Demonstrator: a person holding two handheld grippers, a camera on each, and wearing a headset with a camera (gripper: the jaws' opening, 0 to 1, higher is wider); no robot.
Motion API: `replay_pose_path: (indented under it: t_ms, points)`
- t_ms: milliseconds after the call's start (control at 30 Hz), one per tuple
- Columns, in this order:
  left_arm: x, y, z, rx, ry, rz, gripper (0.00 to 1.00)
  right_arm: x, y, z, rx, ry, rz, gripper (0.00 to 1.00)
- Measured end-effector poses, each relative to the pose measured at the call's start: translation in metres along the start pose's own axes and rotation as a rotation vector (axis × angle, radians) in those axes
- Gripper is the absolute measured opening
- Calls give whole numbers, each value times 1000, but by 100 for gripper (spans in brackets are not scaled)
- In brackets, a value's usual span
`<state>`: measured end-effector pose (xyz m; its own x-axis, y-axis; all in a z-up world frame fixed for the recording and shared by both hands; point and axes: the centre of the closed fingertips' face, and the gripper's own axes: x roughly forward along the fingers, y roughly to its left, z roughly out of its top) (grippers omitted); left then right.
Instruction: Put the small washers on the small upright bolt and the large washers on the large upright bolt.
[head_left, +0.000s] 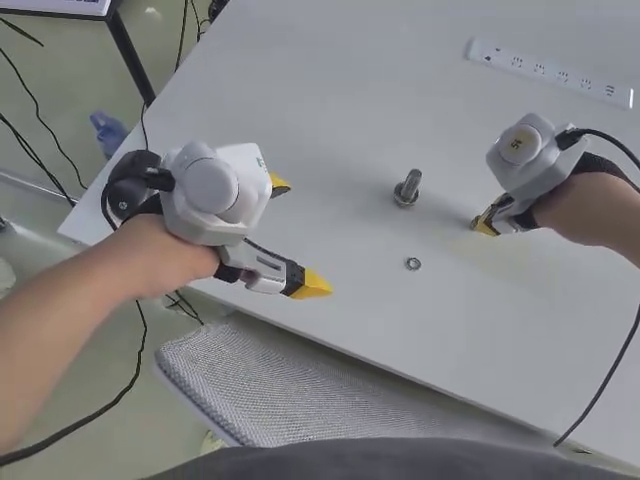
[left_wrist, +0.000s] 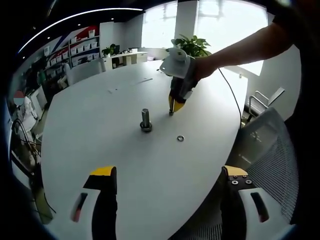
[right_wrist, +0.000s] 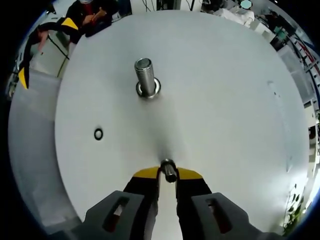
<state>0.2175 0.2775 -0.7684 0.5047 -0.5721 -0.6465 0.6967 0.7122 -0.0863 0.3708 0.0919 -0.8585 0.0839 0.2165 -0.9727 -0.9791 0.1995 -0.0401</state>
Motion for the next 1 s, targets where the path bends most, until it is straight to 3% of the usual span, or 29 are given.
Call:
replay_pose_path:
  t_ms: [200, 1000]
  points:
    - [1, 2, 4, 1, -7, 0, 85, 4, -4, 0, 2, -1, 3, 12]
    - [-1, 0, -1, -3, 1, -1, 83, -1, 3, 2, -1, 2, 4, 13]
